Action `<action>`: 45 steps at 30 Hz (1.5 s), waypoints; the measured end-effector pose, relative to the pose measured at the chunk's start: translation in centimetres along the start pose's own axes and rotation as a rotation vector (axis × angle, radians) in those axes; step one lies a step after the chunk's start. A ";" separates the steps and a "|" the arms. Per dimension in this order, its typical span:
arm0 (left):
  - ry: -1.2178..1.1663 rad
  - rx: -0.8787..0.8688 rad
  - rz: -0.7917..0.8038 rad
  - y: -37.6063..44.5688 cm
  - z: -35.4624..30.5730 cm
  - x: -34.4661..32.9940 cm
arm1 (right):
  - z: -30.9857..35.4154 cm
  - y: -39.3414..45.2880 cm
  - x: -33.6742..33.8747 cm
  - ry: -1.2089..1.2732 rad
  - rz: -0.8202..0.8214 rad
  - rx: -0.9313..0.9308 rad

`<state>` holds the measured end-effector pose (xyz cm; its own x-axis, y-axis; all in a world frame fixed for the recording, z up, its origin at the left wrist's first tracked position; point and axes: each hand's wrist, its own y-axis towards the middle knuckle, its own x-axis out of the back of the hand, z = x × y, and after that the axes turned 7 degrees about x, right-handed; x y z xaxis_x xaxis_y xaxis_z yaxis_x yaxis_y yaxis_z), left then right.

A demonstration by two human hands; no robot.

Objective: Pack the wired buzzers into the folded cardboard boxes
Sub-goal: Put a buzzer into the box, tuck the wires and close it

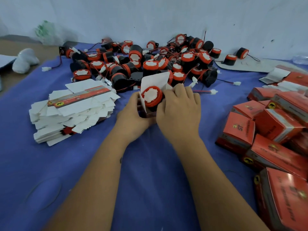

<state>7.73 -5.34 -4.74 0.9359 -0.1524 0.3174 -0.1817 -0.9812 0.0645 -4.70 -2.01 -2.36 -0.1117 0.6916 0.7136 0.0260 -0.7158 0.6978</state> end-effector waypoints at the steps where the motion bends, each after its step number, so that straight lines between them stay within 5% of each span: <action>1: -0.011 -0.001 -0.003 0.0 -0.1 0.0 | 0.3 -0.1 0.0 0.024 0.024 -0.002; 11: 0.000 -0.005 0.006 0.1 0.0 0.4 | 1.2 -0.5 -0.3 0.102 0.110 -0.010; 16: 0.002 -0.032 0.134 0.0 -0.2 1.3 | 1.0 0.1 -0.3 0.141 0.165 -0.026; 25: -0.013 -0.037 0.140 0.1 -0.2 1.6 | 1.1 0.3 1.3 0.055 0.071 0.166; 37: 0.009 -0.030 0.146 0.4 0.3 1.6 | 1.5 -0.6 -0.8 0.062 0.214 0.087; 42: -0.023 -0.012 0.159 0.4 0.3 1.5 | 1.3 -0.8 -1.0 0.052 0.139 0.061; 45: -0.076 0.000 0.160 0.3 0.2 1.4 | 1.0 -0.7 -0.7 0.361 -0.135 -0.120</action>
<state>9.03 -5.87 -4.44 0.9150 -0.3153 0.2516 -0.3304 -0.9436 0.0192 -3.61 -1.85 -3.28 -0.4486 0.7172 0.5332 -0.1263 -0.6415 0.7566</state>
